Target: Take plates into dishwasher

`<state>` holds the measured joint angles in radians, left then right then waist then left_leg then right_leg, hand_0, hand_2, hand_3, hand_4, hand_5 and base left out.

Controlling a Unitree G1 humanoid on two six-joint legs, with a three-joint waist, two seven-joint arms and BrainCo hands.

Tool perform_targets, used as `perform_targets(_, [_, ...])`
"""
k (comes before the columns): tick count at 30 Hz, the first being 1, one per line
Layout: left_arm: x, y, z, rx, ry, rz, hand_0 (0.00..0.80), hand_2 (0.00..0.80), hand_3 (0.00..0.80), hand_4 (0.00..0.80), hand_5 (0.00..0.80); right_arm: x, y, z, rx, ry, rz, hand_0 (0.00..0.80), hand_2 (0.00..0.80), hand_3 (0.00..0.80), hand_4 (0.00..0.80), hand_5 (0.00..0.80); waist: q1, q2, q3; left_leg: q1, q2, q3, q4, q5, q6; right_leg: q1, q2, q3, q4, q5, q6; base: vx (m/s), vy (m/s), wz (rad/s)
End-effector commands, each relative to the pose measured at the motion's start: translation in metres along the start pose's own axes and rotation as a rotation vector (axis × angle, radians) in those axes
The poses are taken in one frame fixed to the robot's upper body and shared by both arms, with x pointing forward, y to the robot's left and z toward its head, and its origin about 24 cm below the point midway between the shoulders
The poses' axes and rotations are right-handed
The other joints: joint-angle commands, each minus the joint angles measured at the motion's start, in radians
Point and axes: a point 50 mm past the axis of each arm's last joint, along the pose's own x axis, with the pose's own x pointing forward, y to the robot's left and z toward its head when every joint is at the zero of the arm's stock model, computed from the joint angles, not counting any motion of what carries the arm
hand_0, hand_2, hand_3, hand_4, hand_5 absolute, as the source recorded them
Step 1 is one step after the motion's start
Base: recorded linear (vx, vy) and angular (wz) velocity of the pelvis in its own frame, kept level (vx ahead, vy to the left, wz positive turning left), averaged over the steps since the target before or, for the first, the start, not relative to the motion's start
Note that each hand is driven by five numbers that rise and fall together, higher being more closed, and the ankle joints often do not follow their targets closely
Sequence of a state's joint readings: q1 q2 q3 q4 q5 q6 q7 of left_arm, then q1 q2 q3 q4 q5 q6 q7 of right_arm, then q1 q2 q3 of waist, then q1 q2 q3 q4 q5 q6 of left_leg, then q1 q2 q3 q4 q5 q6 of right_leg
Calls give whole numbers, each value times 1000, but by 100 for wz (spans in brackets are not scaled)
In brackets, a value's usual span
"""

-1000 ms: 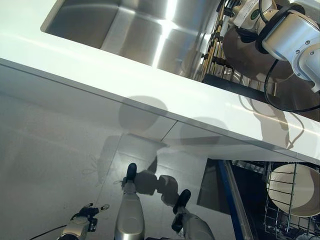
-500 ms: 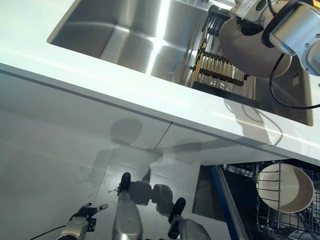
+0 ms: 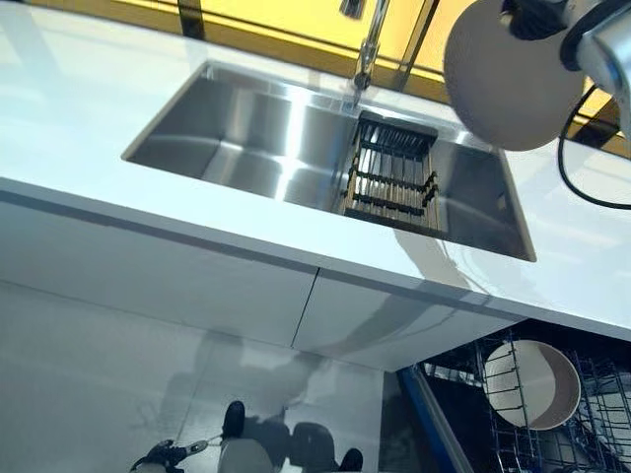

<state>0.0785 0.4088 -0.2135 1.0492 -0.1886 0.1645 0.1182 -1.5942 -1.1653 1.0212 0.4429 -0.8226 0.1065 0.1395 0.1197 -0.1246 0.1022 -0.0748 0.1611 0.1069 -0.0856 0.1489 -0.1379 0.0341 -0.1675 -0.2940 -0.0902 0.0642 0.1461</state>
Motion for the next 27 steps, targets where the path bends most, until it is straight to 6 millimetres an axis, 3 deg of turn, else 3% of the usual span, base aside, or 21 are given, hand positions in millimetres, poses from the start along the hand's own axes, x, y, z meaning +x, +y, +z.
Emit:
perform_targets(1, [2, 12, -2, 79, 9, 46, 0, 0, 0, 0, 0, -14, 1, -62, 52, 255, -28, 800, 800, 800, 800, 800, 5, -20, -37, 85, -3, -20, -2, -126, 35, 18, -12, 5, 3, -10, 46, 47, 31, -20])
perform_targets(11, [2, 11, -7, 116, 19, 25, 0, 0, 0, 0, 0, -50, 56, -104, 198, 420, 79, 800, 800, 800, 800, 800, -47, 2, -81, 152, 1, 32, -2, -154, 39, 40, -16, 43, 3, -12, 48, 17, 3, -15])
perform_targets(18, [2, 8, -13, 119, 29, -2, 0, 0, 0, 0, 0, -80, 93, -115, 193, 434, 152, 800, 800, 800, 800, 800, -95, 17, -90, 184, 5, 69, -2, -164, 44, 39, -13, 85, 3, -6, 46, 12, -4, -18])
perform_targets(27, [2, 9, -13, 122, 25, 3, 0, 0, 0, 0, 0, -116, 117, -126, 187, 464, 197, 800, 800, 800, 800, 800, -161, 20, -94, 205, 12, 112, -2, -173, 48, 20, -1, 145, 3, 4, 45, -6, -18, -16])
